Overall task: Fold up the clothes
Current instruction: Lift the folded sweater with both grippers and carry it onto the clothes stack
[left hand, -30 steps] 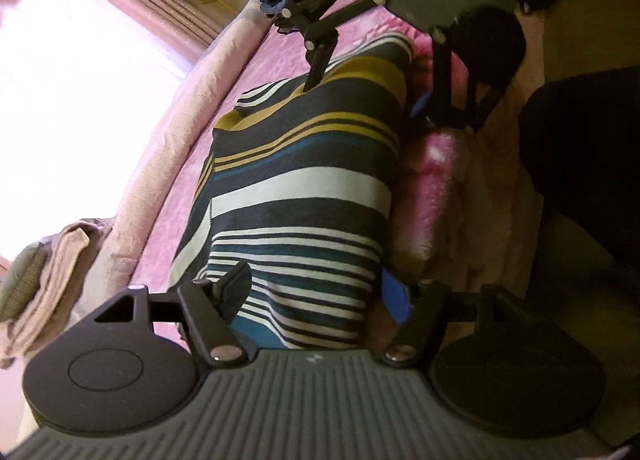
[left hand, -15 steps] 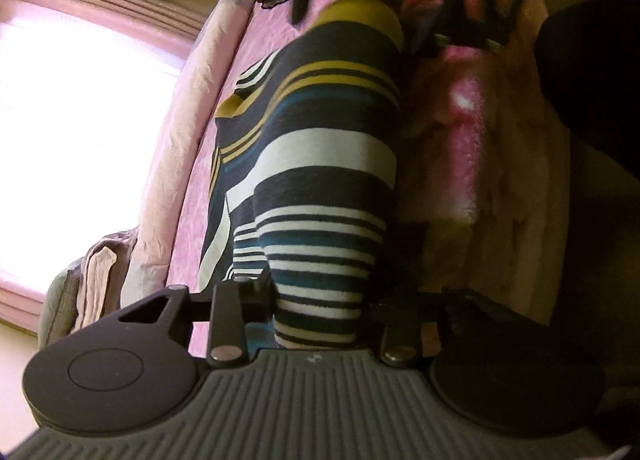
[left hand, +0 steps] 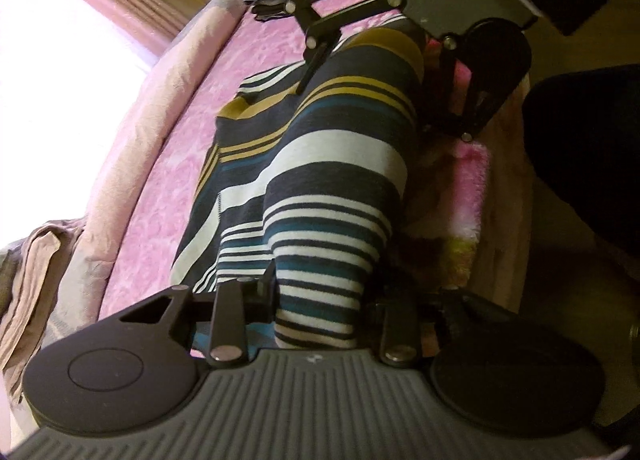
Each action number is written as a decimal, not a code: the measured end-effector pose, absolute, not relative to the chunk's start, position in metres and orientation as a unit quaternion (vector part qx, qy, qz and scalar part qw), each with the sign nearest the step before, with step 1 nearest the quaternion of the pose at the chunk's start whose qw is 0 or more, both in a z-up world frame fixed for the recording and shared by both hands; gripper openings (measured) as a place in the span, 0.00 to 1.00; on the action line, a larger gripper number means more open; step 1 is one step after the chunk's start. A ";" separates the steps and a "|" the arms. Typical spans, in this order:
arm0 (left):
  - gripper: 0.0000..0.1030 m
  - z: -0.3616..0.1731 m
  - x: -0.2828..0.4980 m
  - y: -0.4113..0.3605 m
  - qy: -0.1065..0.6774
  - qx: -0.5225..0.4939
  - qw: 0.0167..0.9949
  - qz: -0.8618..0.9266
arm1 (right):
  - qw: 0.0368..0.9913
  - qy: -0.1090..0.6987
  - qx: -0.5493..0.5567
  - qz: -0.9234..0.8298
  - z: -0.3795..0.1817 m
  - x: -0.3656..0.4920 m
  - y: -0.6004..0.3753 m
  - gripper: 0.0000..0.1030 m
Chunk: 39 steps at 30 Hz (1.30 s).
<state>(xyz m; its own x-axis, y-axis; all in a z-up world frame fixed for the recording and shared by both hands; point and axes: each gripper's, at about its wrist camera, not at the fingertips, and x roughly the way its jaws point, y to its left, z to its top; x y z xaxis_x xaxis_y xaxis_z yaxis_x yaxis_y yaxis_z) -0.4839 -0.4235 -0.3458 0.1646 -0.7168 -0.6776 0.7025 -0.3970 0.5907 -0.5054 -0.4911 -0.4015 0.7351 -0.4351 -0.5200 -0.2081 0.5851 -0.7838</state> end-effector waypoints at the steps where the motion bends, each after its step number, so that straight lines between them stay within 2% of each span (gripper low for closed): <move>1: 0.28 -0.345 -0.483 -0.424 -0.004 0.530 0.545 -0.650 | 0.818 0.366 -0.439 -0.065 -0.388 -0.505 -0.493 0.58; 3: 0.27 -0.334 -0.481 -0.428 0.011 0.531 0.537 -0.655 | 0.824 0.382 -0.415 -0.056 -0.362 -0.506 -0.496 0.52; 6: 0.25 -0.306 -0.480 -0.432 0.029 0.542 0.523 -0.656 | 0.830 0.407 -0.379 -0.043 -0.322 -0.506 -0.501 0.50; 13: 0.24 -0.186 -0.498 -0.441 0.057 0.555 0.471 -0.683 | 0.838 0.460 -0.293 -0.011 -0.230 -0.506 -0.513 0.48; 19: 0.25 -0.101 -0.550 -0.478 0.049 0.567 0.403 -0.717 | 0.839 0.501 -0.213 -0.017 -0.140 -0.551 -0.547 0.48; 30: 0.25 0.008 -0.634 -0.573 -0.088 0.534 0.378 -0.751 | 0.824 0.494 -0.230 -0.155 -0.021 -0.642 -0.631 0.48; 39: 0.25 0.054 -0.653 -0.673 -0.226 0.474 0.352 -0.775 | 0.780 0.493 -0.250 -0.295 0.035 -0.705 -0.688 0.48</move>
<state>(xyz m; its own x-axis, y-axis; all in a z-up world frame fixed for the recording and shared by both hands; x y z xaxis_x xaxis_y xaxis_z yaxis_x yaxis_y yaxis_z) -0.6531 -0.6730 0.0544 -0.3039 -0.7591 -0.5757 0.3309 -0.6507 0.6834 -0.7045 -0.6881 0.0353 0.3409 -0.7059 -0.6209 0.2139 0.7014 -0.6799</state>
